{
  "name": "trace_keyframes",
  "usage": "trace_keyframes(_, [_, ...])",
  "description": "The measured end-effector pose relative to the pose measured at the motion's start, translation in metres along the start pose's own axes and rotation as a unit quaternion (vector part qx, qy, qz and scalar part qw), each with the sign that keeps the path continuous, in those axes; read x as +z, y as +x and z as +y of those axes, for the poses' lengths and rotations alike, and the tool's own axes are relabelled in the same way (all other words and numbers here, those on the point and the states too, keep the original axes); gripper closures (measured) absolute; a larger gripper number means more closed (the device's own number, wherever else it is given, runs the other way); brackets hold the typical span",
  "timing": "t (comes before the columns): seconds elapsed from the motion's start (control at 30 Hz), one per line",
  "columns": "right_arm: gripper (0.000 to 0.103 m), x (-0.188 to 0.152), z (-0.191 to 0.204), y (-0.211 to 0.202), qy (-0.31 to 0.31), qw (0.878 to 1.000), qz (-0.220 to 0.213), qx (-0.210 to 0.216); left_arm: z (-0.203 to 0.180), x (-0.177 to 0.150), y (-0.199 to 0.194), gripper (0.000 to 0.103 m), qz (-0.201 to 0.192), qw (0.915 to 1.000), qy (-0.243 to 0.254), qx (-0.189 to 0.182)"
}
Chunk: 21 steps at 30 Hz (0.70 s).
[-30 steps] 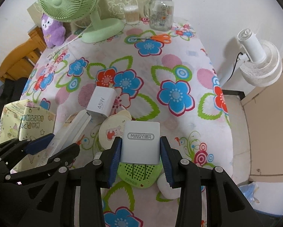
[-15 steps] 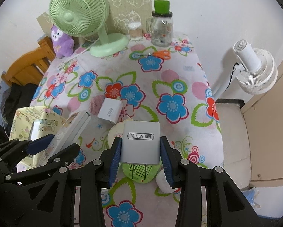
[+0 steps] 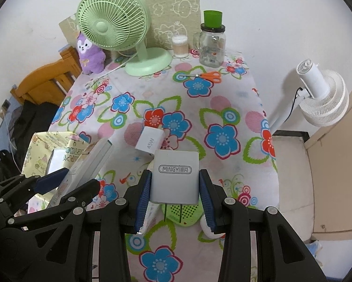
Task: Organize rigid objects
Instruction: 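Carry the white device with the left gripper while the right gripper carries the charger toward the yellow box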
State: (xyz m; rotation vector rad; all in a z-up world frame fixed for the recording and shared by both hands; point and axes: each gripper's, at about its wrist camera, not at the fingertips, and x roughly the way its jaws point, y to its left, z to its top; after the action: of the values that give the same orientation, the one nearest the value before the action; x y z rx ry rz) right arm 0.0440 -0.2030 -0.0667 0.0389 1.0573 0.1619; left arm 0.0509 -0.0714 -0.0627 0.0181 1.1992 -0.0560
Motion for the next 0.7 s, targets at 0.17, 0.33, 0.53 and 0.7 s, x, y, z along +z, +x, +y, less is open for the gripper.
trace_keyframes(0.17, [0.060, 0.003, 0.013, 0.005, 0.008, 1.000, -0.004, -0.006, 0.014, 0.004, 0.003, 0.055, -0.002, 0.9999, 0.010, -0.003])
trace_keyframes(0.33, [0.060, 0.007, 0.034, 0.010, 0.015, 1.000, 0.000, -0.011, 0.035, 0.008, 0.002, 0.055, -0.002, 0.9998, 0.019, -0.005])
trace_keyframes(0.53, [0.060, 0.011, 0.057, 0.016, 0.020, 1.000, 0.003, -0.016, 0.056, 0.010, 0.003, 0.055, -0.002, 0.9994, 0.033, -0.005])
trace_keyframes(0.7, [0.060, 0.014, 0.073, 0.020, 0.023, 0.999, 0.007, -0.022, 0.073, 0.011, 0.005, 0.055, 0.000, 0.9993, 0.037, -0.007])
